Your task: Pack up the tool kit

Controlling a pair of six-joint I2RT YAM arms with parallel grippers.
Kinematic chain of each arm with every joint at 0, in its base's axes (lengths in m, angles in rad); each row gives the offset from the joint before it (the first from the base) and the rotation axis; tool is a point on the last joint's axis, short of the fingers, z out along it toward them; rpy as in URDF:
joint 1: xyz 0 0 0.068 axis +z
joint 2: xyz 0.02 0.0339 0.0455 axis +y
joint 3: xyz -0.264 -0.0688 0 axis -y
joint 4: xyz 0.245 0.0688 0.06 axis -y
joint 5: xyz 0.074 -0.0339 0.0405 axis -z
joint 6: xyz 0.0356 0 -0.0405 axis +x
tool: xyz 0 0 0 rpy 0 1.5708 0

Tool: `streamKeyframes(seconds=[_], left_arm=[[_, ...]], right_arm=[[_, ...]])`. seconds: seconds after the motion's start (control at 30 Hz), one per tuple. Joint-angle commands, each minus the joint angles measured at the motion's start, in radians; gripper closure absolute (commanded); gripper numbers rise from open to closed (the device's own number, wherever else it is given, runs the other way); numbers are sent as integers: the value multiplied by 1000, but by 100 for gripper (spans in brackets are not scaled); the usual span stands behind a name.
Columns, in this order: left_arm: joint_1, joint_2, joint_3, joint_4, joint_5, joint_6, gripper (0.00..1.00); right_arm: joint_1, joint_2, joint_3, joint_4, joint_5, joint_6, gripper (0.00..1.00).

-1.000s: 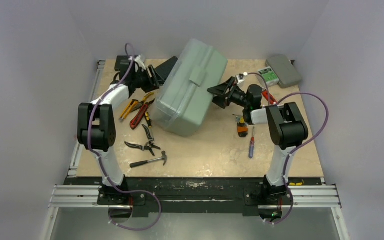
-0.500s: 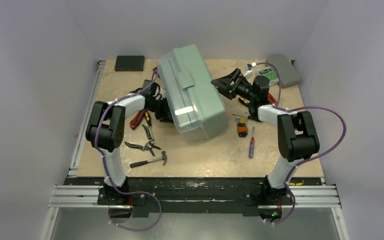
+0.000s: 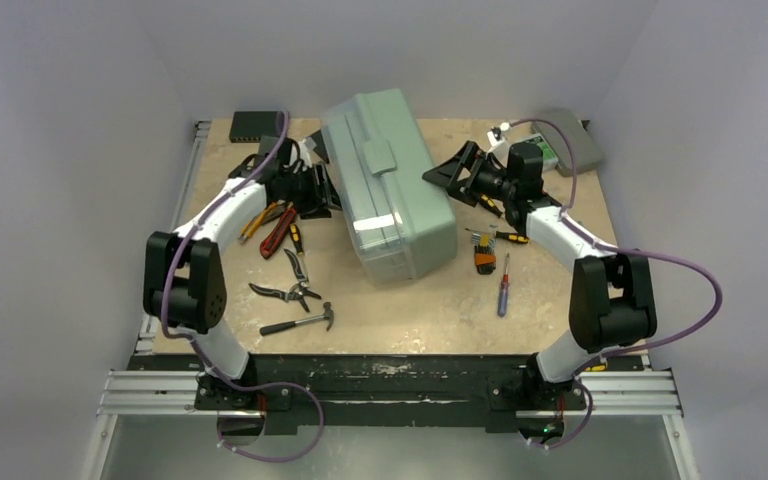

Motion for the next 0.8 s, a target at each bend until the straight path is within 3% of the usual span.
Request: streamKeyframes(seconds=[0.0, 0.23, 0.47, 0.77], left_arm=[[-9, -136, 18, 122, 31, -57, 49], [-9, -227, -52, 225, 42, -124, 46], [-9, -215, -38, 223, 48, -127, 41], [22, -251, -33, 190, -8, -110, 41]], right_arm=[[16, -67, -49, -163, 13, -82, 12], [31, -202, -145, -212, 29, -79, 16], [43, -315, -128, -327, 64, -106, 17], [44, -257, 238, -641, 282, -297, 16]])
